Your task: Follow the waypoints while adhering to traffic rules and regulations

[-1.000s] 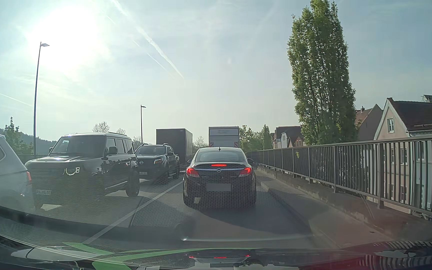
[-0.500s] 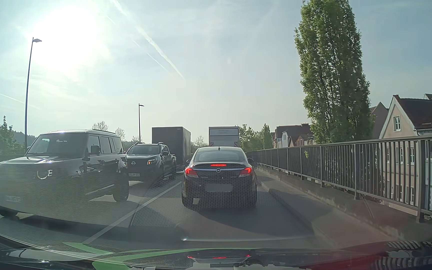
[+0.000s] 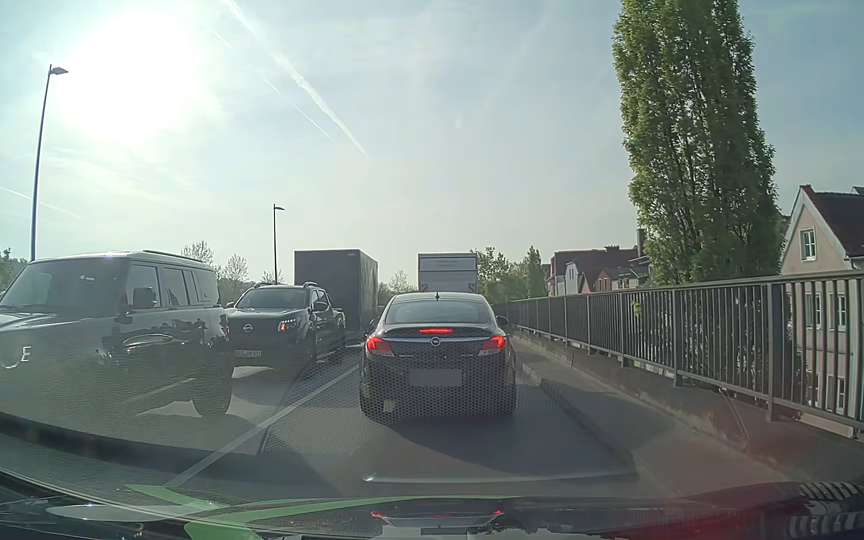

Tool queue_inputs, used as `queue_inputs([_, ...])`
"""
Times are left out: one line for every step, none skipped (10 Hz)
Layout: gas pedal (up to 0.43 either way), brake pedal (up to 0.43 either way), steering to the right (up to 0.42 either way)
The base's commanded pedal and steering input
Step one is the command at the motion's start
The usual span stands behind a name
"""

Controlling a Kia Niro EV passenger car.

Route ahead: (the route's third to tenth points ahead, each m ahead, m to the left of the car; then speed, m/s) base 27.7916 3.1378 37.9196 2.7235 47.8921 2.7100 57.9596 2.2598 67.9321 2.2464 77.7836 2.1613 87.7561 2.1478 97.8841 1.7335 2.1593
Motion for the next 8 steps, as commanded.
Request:
queue_inputs([0.0,0.213,-0.003])
queue_inputs([0.0,0.213,-0.002])
queue_inputs([0.0,0.207,-0.003])
queue_inputs([0.0,0.207,-0.002])
queue_inputs([0.0,0.207,-0.003])
queue_inputs([0.0,0.195,-0.003])
queue_inputs([0.0,0.165,-0.003])
queue_inputs([0.0,0.146,-0.003])
